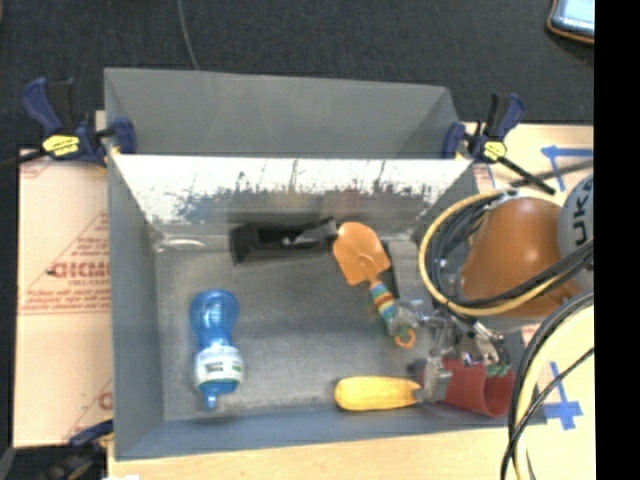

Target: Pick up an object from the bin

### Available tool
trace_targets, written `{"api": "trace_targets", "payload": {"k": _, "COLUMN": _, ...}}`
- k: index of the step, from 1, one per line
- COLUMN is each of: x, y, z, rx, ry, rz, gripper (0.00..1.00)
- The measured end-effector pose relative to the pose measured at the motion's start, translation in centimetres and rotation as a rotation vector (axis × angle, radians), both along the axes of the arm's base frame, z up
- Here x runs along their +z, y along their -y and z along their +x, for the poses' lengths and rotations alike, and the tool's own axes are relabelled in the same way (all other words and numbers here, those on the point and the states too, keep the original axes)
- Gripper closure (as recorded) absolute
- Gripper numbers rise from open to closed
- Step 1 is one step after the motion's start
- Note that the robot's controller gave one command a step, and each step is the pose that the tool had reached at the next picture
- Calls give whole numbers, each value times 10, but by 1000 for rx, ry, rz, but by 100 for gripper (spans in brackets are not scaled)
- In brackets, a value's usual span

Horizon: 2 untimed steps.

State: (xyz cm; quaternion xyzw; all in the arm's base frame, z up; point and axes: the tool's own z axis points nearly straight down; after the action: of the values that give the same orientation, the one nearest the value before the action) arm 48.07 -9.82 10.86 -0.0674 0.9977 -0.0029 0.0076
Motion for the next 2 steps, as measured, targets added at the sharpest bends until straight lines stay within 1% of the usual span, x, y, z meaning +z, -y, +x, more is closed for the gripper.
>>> {"api": "trace_targets", "payload": {"k": 1, "x": 36, "y": -29, "z": 0, "rx": 148, "ry": 19, "rz": -6, "gripper": 0}}
{"api": "trace_targets", "payload": {"k": 2, "x": -33, "y": -45, "z": 9, "rx": -93, "ry": 0, "rz": 0, "gripper": 0}}
